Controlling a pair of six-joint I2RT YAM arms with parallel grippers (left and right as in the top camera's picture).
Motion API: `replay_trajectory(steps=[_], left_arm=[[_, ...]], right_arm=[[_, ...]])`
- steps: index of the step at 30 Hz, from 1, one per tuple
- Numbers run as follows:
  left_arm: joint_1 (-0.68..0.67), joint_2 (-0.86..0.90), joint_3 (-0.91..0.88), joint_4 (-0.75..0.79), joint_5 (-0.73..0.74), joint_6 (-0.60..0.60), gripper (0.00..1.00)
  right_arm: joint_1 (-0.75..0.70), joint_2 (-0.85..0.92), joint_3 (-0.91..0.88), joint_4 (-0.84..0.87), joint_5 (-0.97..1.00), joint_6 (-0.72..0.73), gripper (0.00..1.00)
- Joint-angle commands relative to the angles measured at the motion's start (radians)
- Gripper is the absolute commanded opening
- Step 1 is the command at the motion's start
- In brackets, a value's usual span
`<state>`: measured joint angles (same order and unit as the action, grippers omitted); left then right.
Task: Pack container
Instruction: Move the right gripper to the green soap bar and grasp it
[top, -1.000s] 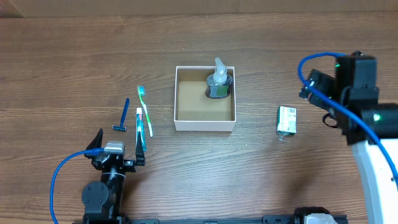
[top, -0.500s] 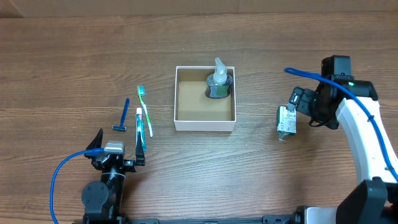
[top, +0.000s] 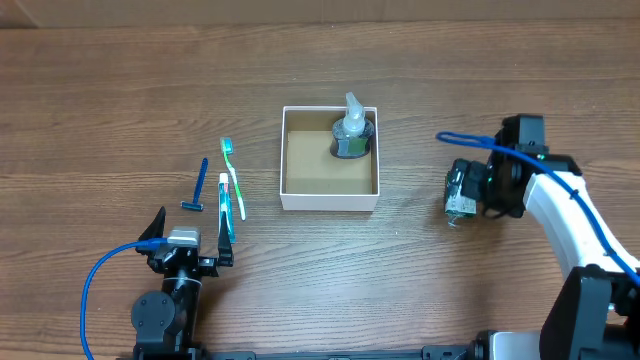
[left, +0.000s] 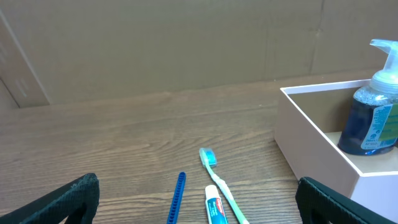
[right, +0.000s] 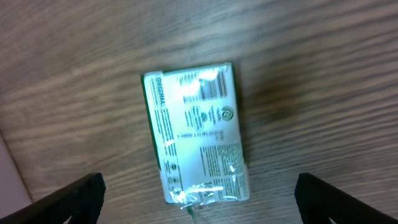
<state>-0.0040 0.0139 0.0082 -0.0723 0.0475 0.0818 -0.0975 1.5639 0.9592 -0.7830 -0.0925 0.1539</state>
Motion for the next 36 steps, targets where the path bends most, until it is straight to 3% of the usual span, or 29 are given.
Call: replay_trajectory(steps=[1,22,26,28,36], left_arm=[[0.010,-0.009,-0.003,-0.002,-0.003,0.001,1.00],[0.010,-0.009,-0.003,-0.002,-0.003,0.001,1.00],[0.010,-0.010,-0.003,-0.002,-0.003,0.001,1.00],[0.010,-0.009,-0.003,-0.002,-0.003,0.001,1.00],[0.010,-0.009,-0.003,-0.002,-0.003,0.001,1.00]], right_arm=[[0.001,0.000,-0.027,0.043,-0.033,-0.034,1.00],[0.001,0.001,-0.216,0.346,-0.014,-0.124,0.98],[0.001,0.002,-0.217,0.357,-0.014,-0.125,0.93],[0.001,0.002,-0.217,0.355,-0.014,-0.125,0.85],[0.001,0.002,-0.220,0.397,-0.013,-0.145,0.92]])
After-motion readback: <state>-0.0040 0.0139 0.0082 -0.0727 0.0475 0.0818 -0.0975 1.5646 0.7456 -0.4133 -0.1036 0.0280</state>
